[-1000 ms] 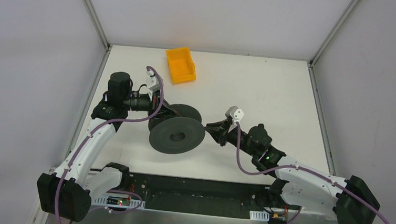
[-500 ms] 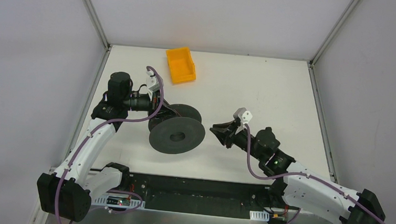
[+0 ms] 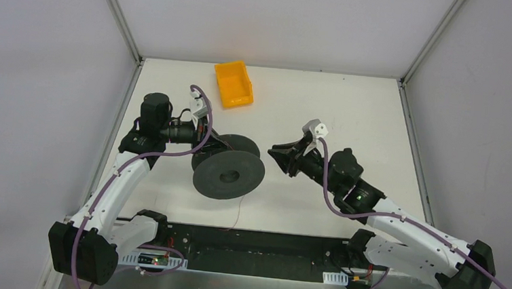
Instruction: Wrap the cables
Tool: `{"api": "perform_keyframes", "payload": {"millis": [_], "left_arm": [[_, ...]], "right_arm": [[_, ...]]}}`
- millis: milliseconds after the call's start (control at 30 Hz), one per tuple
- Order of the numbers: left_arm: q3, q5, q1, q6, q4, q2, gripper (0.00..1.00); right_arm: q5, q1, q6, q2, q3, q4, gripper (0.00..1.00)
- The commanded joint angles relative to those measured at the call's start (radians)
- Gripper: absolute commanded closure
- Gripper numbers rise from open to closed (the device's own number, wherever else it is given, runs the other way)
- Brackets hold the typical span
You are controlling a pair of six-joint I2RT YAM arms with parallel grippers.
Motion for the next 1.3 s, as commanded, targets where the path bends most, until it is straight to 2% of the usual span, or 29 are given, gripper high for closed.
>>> {"api": "perform_keyframes", "payload": {"millis": [0,100,200,300,433,567,767,967,1267], "left_arm": [[0.039,0.015,0.013,-0.001,0.032,-0.012,1.00],[0.055,-0.040,0.016,-0.066,0.030,0.019,1.00],[0.080,-0.112,0.046,-0.181,0.015,0.071,1.00],[0.084,-0.171,0.063,-0.254,0.014,0.110,1.00],[0.074,-0.210,0.064,-0.289,0.014,0.132,1.00],[0.072,-0.268,0.068,-0.317,-0.001,0.144,1.00],[0.096,-0.344,0.072,-0.374,-0.057,0.178,1.00],[0.092,-0.402,0.073,-0.405,-0.094,0.190,1.00],[0.096,-0.492,0.078,-0.447,-0.129,0.220,1.00]], "right_arm": [[0.003,0.000,0.072,-0.006,-0.043,0.018,0.76],[0.026,0.000,0.118,-0.051,-0.130,0.062,0.76],[0.007,0.007,0.073,-0.106,-0.213,0.096,0.76],[-0.031,0.042,-0.032,-0.131,-0.258,0.086,0.76],[-0.060,0.157,-0.243,-0.105,-0.232,-0.055,0.76],[-0.043,0.293,-0.501,-0.034,-0.194,-0.187,0.73],[-0.103,0.387,-0.717,0.164,-0.092,-0.280,0.67],[-0.129,0.400,-0.878,0.367,0.018,-0.302,0.65],[-0.269,0.400,-0.994,0.576,0.217,-0.510,0.62]]}}
